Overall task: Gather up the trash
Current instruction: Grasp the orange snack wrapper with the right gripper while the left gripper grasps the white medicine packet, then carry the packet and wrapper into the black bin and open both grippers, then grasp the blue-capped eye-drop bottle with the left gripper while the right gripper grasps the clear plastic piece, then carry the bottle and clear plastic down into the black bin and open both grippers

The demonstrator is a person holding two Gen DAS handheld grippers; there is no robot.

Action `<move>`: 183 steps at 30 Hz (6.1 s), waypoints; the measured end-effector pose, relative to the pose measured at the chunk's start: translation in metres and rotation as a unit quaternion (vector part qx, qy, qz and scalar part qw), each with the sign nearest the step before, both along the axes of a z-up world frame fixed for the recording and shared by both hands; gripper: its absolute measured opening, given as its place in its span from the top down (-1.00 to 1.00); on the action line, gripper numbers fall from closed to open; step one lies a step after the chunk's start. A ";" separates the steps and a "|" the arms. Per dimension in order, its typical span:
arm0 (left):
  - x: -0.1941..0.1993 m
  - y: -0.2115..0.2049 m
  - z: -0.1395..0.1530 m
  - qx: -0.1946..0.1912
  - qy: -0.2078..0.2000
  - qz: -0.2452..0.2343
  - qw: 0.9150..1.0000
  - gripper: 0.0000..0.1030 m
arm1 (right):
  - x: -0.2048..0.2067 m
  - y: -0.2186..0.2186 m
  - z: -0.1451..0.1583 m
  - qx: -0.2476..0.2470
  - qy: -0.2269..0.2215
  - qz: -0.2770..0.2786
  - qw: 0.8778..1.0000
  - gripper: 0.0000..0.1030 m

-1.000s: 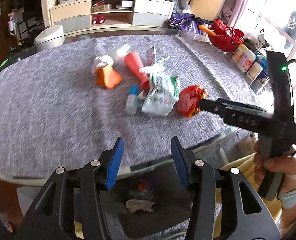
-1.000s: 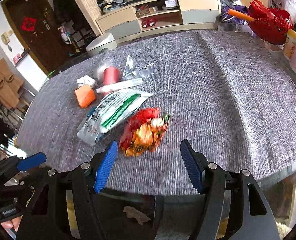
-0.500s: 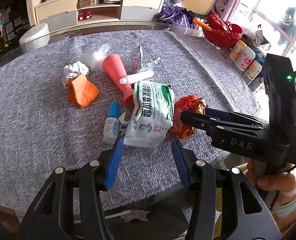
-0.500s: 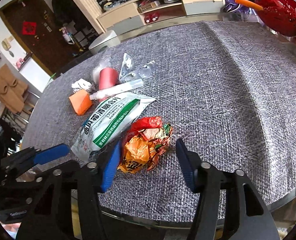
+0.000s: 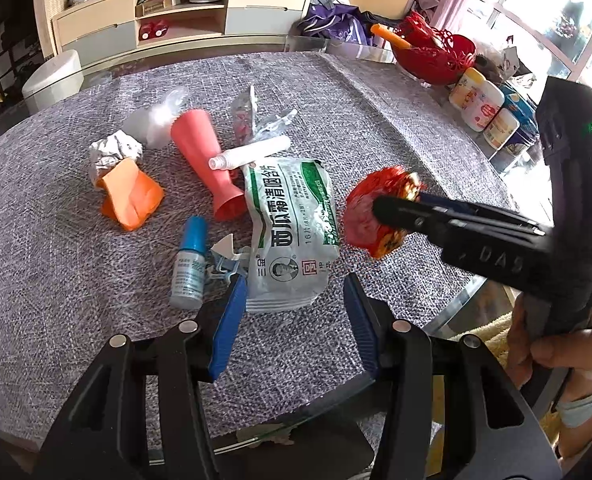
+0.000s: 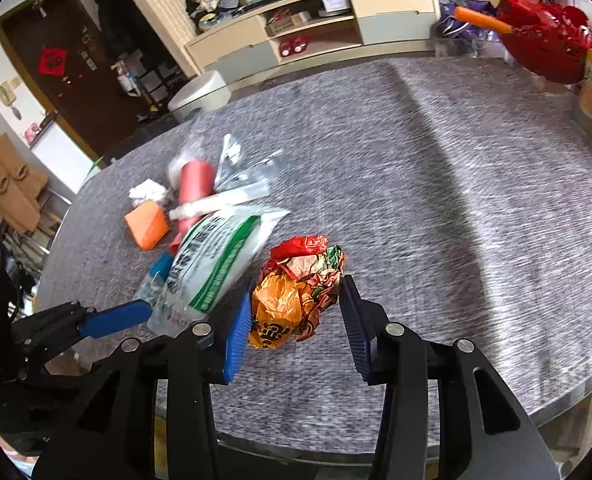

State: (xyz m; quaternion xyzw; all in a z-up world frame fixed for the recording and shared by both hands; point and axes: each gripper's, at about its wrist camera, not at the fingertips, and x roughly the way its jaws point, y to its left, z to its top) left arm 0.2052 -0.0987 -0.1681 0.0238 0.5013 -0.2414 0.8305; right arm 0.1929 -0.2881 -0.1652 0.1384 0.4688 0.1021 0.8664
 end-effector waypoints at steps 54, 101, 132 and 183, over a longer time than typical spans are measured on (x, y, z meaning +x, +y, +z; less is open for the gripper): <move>-0.179 0.069 0.048 -0.005 -0.073 0.064 0.995 0.53 | -0.149 0.050 0.037 -0.026 -0.051 0.070 0.996 0.15; -0.183 0.085 -0.110 0.047 0.109 0.086 0.989 -0.43 | -0.145 0.068 -0.098 0.036 0.111 0.075 0.990 -0.57; -0.048 0.060 0.012 0.005 -0.014 0.080 0.997 0.15 | -0.003 0.040 0.007 0.021 -0.012 0.070 0.997 0.00; -0.062 0.064 0.046 0.024 -0.053 0.080 0.995 0.66 | -0.045 0.060 0.050 -0.025 -0.037 0.099 0.994 0.82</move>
